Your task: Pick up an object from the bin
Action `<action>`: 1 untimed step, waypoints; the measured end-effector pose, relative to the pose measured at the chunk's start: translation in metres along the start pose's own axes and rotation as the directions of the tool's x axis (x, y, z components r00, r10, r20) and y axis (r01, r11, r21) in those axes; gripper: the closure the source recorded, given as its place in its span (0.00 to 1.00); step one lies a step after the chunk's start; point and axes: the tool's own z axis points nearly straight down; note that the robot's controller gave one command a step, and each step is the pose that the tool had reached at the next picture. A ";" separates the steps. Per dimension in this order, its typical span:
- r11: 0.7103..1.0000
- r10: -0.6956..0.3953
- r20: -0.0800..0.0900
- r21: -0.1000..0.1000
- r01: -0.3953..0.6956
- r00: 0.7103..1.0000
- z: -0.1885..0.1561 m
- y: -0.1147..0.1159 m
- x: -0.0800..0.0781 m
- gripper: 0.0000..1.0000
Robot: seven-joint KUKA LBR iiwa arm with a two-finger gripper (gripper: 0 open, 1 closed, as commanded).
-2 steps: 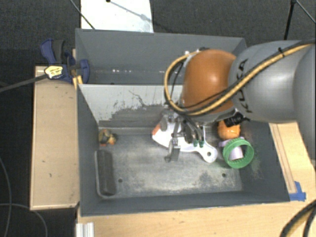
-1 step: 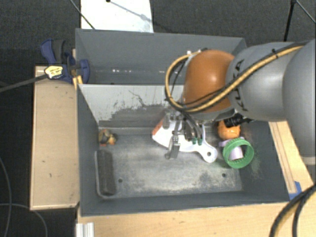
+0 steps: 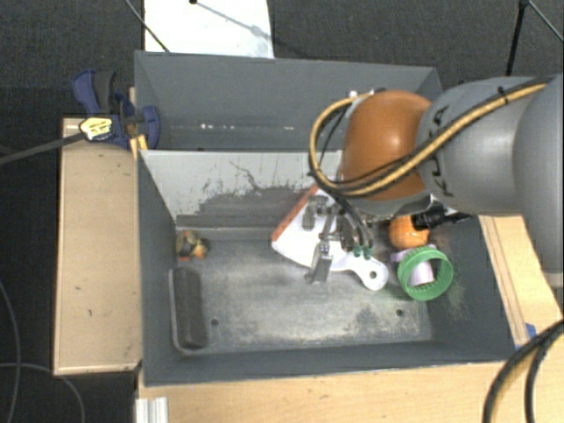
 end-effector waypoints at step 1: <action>0.987 0.161 0.003 0.000 -0.161 0.987 0.038 0.000 -0.005 0.00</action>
Offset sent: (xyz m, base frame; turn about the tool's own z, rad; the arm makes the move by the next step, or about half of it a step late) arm -0.0089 -0.0198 -0.0570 0.2123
